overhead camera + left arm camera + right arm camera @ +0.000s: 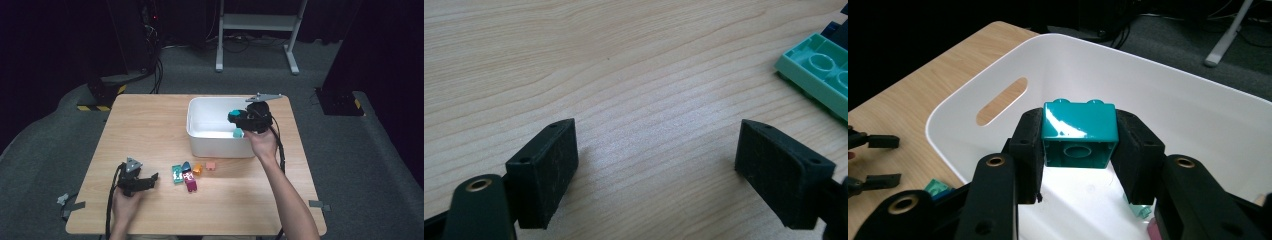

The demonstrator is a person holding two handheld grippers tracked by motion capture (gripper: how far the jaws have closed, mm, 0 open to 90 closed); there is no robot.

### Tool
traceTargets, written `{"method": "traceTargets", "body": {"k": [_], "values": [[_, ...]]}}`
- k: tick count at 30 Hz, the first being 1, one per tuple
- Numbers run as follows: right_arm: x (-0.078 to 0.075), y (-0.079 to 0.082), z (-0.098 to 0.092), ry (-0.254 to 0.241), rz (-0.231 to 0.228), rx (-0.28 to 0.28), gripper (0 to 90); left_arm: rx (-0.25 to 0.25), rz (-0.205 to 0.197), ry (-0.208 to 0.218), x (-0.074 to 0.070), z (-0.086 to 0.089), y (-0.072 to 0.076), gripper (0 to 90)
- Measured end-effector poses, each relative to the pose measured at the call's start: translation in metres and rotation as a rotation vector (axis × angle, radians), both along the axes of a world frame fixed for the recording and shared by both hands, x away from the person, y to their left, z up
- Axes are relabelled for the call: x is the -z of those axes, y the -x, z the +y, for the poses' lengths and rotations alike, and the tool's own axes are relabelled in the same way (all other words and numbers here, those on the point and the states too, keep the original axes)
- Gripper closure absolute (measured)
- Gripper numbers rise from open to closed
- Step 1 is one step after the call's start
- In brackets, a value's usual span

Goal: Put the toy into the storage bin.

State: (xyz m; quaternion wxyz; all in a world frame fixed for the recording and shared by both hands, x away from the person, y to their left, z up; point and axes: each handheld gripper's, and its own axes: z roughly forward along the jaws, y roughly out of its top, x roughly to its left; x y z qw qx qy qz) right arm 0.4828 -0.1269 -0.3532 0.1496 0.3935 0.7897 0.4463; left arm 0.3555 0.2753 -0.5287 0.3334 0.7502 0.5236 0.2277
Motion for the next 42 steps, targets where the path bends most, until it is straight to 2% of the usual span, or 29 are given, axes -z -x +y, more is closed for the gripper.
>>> {"method": "traceTargets", "body": {"k": [8,10,11,15,22,25,28,34,42], "values": [[0.008,-0.01,0.003,0.015,0.012,0.029,57.3,0.0,0.0,0.001,0.0,0.0,0.0,17.5],[0.01,-0.012,0.005,0.031,0.022,0.031,52.4,0.0,0.0,0.001,0.0,0.0,0.0,17.5],[0.014,-0.015,0.005,0.046,0.042,0.04,47.7,0.0,0.0,0.001,0.0,0.0,0.0,17.5],[0.017,-0.014,0.004,0.035,0.042,0.049,44.5,0.001,0.0,0.001,0.0,0.0,0.0,17.4],[0.018,0.001,0.0,-0.005,0.025,0.028,42.4,0.001,0.0,0.0,0.0,0.0,0.0,17.4],[0.018,0.009,-0.002,-0.02,0.003,0.021,42.0,0.002,0.001,0.0,0.0,0.0,0.0,17.4],[0.016,0.019,-0.002,-0.011,-0.012,0.011,41.4,0.002,0.0,0.0,0.0,0.0,0.0,17.4],[0.016,0.038,-0.006,-0.029,-0.039,-0.028,42.1,0.002,0.0,-0.001,0.0,0.0,0.0,17.4],[0.017,0.053,-0.007,-0.047,-0.049,-0.065,43.0,0.0,0.0,0.001,0.0,0.0,0.0,17.4]]}}
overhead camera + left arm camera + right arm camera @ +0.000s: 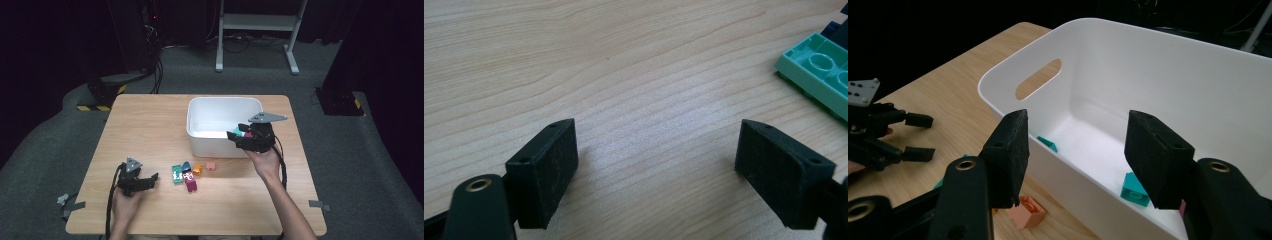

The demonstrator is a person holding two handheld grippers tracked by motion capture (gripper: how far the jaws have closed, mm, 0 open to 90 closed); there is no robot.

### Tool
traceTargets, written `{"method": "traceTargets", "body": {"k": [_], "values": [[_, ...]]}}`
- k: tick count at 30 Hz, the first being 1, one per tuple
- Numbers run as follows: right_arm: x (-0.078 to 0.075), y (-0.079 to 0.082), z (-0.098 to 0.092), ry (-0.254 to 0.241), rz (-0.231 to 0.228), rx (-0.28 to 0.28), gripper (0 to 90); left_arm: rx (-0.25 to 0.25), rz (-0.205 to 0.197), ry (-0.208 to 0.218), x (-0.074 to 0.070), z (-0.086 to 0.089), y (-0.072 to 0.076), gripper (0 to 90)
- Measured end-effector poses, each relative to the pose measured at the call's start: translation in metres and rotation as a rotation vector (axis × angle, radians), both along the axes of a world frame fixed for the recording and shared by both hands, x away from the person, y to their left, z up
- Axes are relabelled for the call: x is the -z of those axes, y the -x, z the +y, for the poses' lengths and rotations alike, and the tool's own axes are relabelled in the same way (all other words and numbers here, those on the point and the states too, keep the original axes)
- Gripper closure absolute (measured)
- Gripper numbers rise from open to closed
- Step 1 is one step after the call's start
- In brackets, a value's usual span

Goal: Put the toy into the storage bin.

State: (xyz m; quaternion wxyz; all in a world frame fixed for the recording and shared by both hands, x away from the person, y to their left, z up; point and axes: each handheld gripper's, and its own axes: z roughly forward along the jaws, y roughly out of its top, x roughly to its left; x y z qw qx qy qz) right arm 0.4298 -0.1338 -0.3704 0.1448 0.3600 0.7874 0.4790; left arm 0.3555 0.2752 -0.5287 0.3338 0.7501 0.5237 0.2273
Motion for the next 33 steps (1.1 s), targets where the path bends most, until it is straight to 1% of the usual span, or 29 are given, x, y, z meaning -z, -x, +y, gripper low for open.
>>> {"method": "traceTargets", "body": {"k": [3,8,9,12,13,17,19,20,24,29,32,33], "values": [[0.003,0.007,0.002,0.0,-0.009,-0.012,43.2,0.001,0.0,-0.002,0.0,0.0,0.0,17.4],[0.008,0.014,0.003,-0.006,-0.016,-0.025,43.2,0.001,0.0,-0.002,0.0,0.0,0.0,17.4],[0.012,0.019,0.003,-0.01,-0.023,-0.022,43.4,0.001,0.0,-0.001,0.0,0.0,0.0,17.4],[0.015,0.022,0.003,-0.011,-0.021,-0.026,43.5,0.001,0.0,-0.002,0.0,0.0,0.0,17.4],[0.017,0.023,0.004,-0.01,-0.016,-0.028,43.5,0.001,0.0,-0.002,0.0,0.0,0.0,17.4],[0.027,0.029,0.01,0.016,-0.025,-0.039,44.3,0.001,0.0,-0.002,0.0,0.0,0.0,17.4],[0.031,0.031,0.012,0.01,-0.026,-0.046,44.4,0.0,0.0,-0.002,0.0,0.0,0.0,17.4],[0.036,0.033,0.015,0.0,-0.022,-0.048,44.5,0.001,0.0,-0.002,0.0,0.0,0.0,17.4],[0.041,0.034,0.016,-0.008,-0.009,-0.052,44.5,0.0,0.0,-0.003,0.0,0.0,0.0,17.4],[0.053,0.037,0.017,-0.026,0.009,-0.052,44.4,0.001,0.0,-0.003,0.0,0.0,0.0,17.4],[0.06,0.037,0.018,-0.029,0.027,-0.051,44.4,0.0,0.0,-0.003,0.0,0.0,0.0,17.4],[0.064,0.037,0.02,-0.026,0.033,-0.05,44.4,0.0,0.0,-0.003,0.0,0.0,0.0,17.4]]}}
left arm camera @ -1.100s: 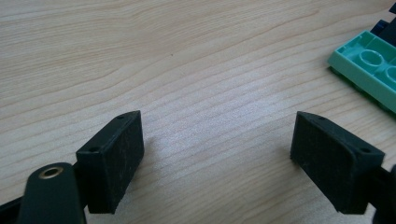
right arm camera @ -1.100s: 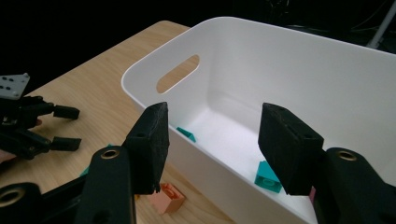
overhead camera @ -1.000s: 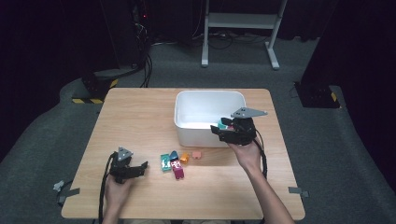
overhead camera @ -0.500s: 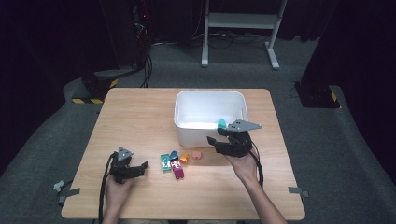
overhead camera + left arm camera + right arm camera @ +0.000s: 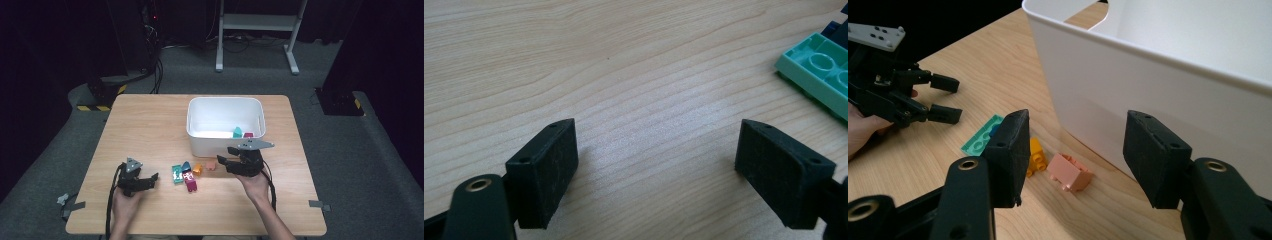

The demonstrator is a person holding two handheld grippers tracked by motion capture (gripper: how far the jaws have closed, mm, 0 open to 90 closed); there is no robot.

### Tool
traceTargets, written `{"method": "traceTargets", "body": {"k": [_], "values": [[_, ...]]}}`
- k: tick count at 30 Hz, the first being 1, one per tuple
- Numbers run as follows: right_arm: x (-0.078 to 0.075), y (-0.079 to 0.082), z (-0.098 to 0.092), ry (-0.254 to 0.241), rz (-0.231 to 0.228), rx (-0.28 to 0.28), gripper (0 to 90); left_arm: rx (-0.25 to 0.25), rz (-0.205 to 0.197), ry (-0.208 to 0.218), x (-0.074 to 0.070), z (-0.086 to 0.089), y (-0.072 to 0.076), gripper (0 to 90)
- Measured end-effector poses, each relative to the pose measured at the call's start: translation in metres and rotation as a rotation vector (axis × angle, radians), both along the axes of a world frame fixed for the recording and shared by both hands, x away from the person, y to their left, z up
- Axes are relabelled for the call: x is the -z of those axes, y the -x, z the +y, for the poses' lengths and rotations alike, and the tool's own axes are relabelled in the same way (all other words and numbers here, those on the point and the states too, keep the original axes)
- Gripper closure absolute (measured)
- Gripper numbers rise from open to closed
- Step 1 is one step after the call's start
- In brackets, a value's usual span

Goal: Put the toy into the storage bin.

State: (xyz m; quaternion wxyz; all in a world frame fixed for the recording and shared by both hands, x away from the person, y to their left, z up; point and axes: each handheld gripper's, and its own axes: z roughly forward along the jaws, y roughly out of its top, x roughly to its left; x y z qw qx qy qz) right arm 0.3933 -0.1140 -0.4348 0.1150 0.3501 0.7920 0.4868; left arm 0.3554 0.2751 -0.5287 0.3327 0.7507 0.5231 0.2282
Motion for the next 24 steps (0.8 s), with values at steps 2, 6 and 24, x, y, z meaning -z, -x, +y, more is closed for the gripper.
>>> {"method": "traceTargets", "body": {"k": [2,6,24], "values": [[0.002,0.0,0.001,0.001,-0.001,0.002,44.4,0.0,0.0,0.0,0.0,0.0,0.0,17.4],[0.011,0.001,0.005,0.002,0.004,0.014,44.3,0.0,0.0,0.0,0.0,0.0,0.0,17.4],[0.042,0.001,0.022,0.061,0.034,0.014,43.8,-0.002,0.0,0.0,0.0,0.0,0.0,17.4]]}}
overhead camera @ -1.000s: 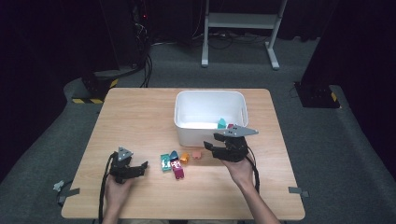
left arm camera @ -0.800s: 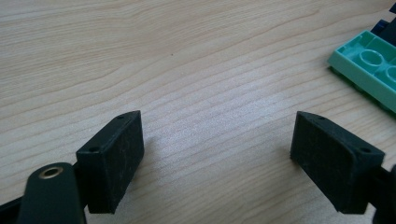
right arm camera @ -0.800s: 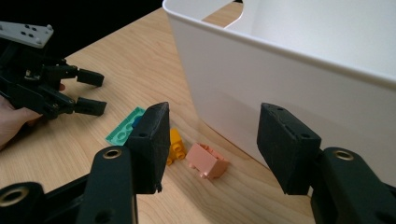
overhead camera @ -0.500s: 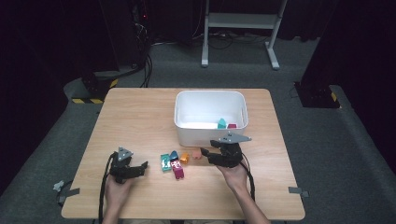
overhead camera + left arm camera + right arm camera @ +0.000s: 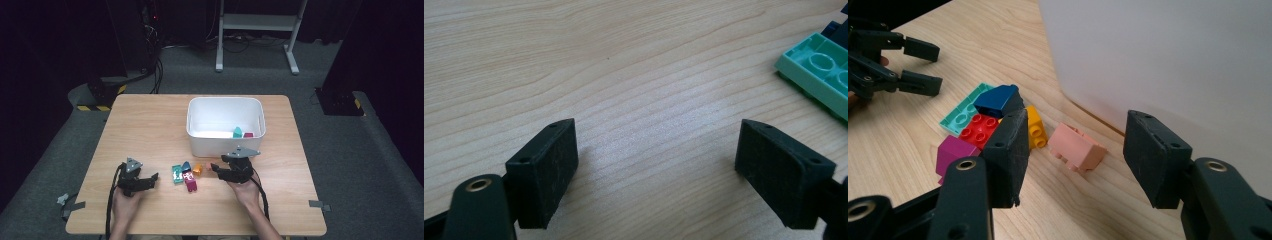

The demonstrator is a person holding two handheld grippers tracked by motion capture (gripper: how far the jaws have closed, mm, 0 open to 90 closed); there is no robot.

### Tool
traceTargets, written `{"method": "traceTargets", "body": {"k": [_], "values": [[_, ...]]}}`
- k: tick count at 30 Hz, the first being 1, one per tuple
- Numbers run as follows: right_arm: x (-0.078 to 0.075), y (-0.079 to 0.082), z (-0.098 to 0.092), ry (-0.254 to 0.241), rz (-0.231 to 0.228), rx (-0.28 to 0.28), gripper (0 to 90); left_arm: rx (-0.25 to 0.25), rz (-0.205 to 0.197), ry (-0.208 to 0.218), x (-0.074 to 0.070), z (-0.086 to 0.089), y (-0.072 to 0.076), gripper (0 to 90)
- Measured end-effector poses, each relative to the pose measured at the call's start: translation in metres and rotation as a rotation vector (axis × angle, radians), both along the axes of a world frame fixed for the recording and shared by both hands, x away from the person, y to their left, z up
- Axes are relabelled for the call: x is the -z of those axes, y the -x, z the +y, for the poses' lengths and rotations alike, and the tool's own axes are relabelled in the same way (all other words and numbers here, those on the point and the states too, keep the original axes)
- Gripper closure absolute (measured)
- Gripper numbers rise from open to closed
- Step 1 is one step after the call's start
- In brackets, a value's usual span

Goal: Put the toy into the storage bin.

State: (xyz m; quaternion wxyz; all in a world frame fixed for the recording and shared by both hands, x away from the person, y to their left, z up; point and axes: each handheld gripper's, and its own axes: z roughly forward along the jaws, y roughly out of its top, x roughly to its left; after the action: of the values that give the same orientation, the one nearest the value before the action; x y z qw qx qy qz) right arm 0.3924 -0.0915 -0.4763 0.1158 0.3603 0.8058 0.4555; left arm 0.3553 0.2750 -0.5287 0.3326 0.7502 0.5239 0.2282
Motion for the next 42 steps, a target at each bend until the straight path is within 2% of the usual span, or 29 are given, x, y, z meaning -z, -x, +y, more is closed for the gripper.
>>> {"method": "traceTargets", "body": {"k": [18,26,42], "values": [[0.022,-0.008,0.016,0.037,0.026,0.013,43.2,0.002,0.0,0.0,0.0,0.0,0.0,17.4],[0.028,-0.012,0.02,0.039,0.031,0.011,42.5,0.002,0.0,-0.001,0.0,0.0,0.0,17.4],[0.041,-0.02,0.029,0.077,0.039,0.004,42.1,0.0,0.0,-0.001,0.0,0.0,0.0,17.4]]}}
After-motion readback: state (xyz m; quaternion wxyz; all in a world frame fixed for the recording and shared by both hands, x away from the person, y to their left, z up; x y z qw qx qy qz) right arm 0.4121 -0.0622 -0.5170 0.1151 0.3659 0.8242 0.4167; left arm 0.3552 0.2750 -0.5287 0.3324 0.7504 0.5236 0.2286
